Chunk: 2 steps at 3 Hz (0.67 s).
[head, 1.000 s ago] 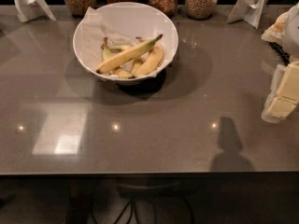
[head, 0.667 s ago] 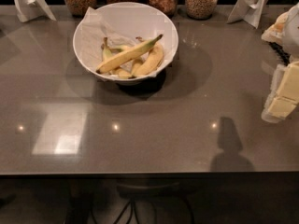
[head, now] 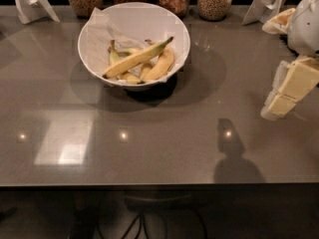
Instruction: Pick banana from white bowl
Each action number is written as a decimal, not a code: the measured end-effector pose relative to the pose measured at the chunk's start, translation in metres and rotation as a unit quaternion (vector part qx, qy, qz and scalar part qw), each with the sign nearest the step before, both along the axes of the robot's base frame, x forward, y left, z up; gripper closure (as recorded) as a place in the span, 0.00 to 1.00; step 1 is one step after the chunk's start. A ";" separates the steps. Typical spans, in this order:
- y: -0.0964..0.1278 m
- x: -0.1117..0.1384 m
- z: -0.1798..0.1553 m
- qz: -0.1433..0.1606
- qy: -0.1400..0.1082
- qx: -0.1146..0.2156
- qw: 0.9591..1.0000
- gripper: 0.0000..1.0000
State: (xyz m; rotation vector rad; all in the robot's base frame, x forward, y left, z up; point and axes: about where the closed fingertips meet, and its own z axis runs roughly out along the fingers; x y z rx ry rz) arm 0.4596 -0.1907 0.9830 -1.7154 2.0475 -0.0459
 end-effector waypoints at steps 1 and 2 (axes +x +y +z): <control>0.019 0.017 0.005 0.031 -0.027 0.031 0.999 0.00; 0.063 0.045 0.009 0.088 -0.053 0.054 0.993 0.00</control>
Offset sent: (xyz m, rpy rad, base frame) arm 0.0786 0.1176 0.0129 0.1707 -0.1607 0.3192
